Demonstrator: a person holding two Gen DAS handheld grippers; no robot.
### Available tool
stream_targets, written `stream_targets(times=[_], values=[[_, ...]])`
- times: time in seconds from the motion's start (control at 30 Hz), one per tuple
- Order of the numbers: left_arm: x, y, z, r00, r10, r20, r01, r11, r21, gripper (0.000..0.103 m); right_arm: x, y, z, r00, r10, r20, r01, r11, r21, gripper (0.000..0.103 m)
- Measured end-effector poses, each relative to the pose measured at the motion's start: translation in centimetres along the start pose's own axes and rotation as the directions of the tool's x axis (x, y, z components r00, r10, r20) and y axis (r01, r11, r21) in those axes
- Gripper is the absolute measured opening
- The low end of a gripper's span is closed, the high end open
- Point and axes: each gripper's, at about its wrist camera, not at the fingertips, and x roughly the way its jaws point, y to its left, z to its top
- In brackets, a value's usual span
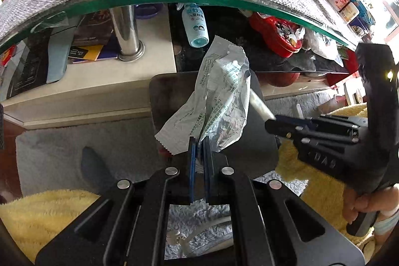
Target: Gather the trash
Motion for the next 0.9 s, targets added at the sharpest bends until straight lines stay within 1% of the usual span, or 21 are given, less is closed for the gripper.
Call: stream_targets(times=[0.17, 0.27, 0.3, 0.33, 0.37, 0.4, 0.43, 0.5, 0.53, 0.57, 0.6, 0.63, 0.7, 0.73, 0.77, 0.8, 0.9], values=[[0.9, 0.1, 0.5, 1.000, -0.015, -0.026, 0.014, 1.000, -0.011, 0.006, 0.6, -0.3, -0.1, 1.000, -0.004, -0.010, 0.005, 1.000, 0.009, 0.017], [1.2, 0.3, 0.8, 0.999, -0.017, -0.035, 0.017, 1.000, -0.014, 0.010, 0.5, -0.6, 0.3, 1.000, 0.001, -0.008, -0.001, 1.000, 0.025, 0.018], [1.2, 0.3, 0.8, 0.999, -0.017, -0.035, 0.016, 1.000, -0.013, 0.013, 0.5, -0.7, 0.4, 1.000, 0.000, -0.006, 0.000, 1.000, 0.027, 0.018], [1.1, 0.2, 0.8, 0.999, -0.010, -0.034, 0.009, 1.000, -0.010, 0.016, 0.5, -0.8, 0.5, 1.000, 0.000, -0.004, 0.000, 1.000, 0.028, 0.024], [1.1, 0.2, 0.9, 0.999, -0.006, -0.031, 0.005, 1.000, -0.007, 0.023, 0.4, -0.8, 0.6, 1.000, -0.001, 0.000, 0.001, 1.000, 0.029, 0.039], [1.0, 0.1, 1.0, 1.000, 0.002, -0.029, -0.002, 1.000, -0.003, 0.030, 0.3, -0.8, 0.6, 1.000, -0.002, 0.006, 0.002, 1.000, 0.028, 0.045], [0.9, 0.1, 1.1, 1.000, 0.011, -0.027, -0.011, 1.000, -0.001, 0.033, 0.2, -0.7, 0.6, 1.000, -0.005, 0.009, 0.005, 1.000, 0.026, 0.050], [0.8, 0.1, 1.2, 0.999, 0.027, -0.024, -0.027, 1.000, 0.006, 0.038, 0.1, -0.7, 0.7, 1.000, -0.003, 0.010, 0.003, 1.000, 0.023, 0.050], [0.7, 0.2, 1.2, 0.999, 0.030, -0.019, -0.030, 1.000, 0.003, 0.041, 0.1, -0.7, 0.7, 1.000, -0.007, 0.012, 0.006, 1.000, 0.021, 0.053], [0.6, 0.2, 1.3, 0.999, 0.032, -0.015, -0.032, 0.999, 0.001, 0.045, 0.0, -0.8, 0.7, 1.000, -0.012, 0.016, 0.012, 1.000, 0.018, 0.058], [0.5, 0.2, 1.4, 0.999, 0.035, -0.011, -0.035, 0.999, 0.000, 0.049, -0.2, -0.9, 0.7, 1.000, -0.018, 0.022, 0.018, 1.000, 0.014, 0.062], [0.4, 0.3, 1.5, 0.999, 0.041, -0.006, -0.041, 0.999, 0.000, 0.051, -0.4, -0.9, 0.6, 0.999, -0.024, 0.029, 0.024, 1.000, 0.009, 0.067], [0.0, 0.3, 1.5, 0.999, 0.051, 0.005, -0.051, 0.999, 0.002, 0.060, -0.6, -0.8, 0.7, 0.999, -0.032, 0.036, 0.032, 0.999, -0.003, 0.072], [-0.3, 0.3, 1.6, 0.998, 0.059, 0.012, -0.060, 0.998, 0.003, 0.063, -0.8, -0.8, 0.7, 0.998, -0.038, 0.040, 0.039, 0.999, -0.010, 0.077], [-0.5, 0.3, 1.7, 0.998, 0.064, 0.018, -0.064, 0.998, 0.004, 0.068, -1.1, -0.7, 0.7, 0.998, -0.046, 0.049, 0.047, 0.999, -0.019, 0.080], [-0.8, 0.3, 1.8, 0.997, 0.067, 0.025, -0.067, 0.998, 0.004, 0.071, -1.4, -0.6, 0.7, 0.997, -0.049, 0.058, 0.050, 0.998, -0.023, 0.081], [-2.0, 0.0, 2.0, 0.995, 0.077, 0.058, -0.078, 0.997, 0.009, 0.077, -2.7, -0.4, 1.0, 0.995, -0.043, 0.086, 0.045, 0.999, -0.021, 0.081]])
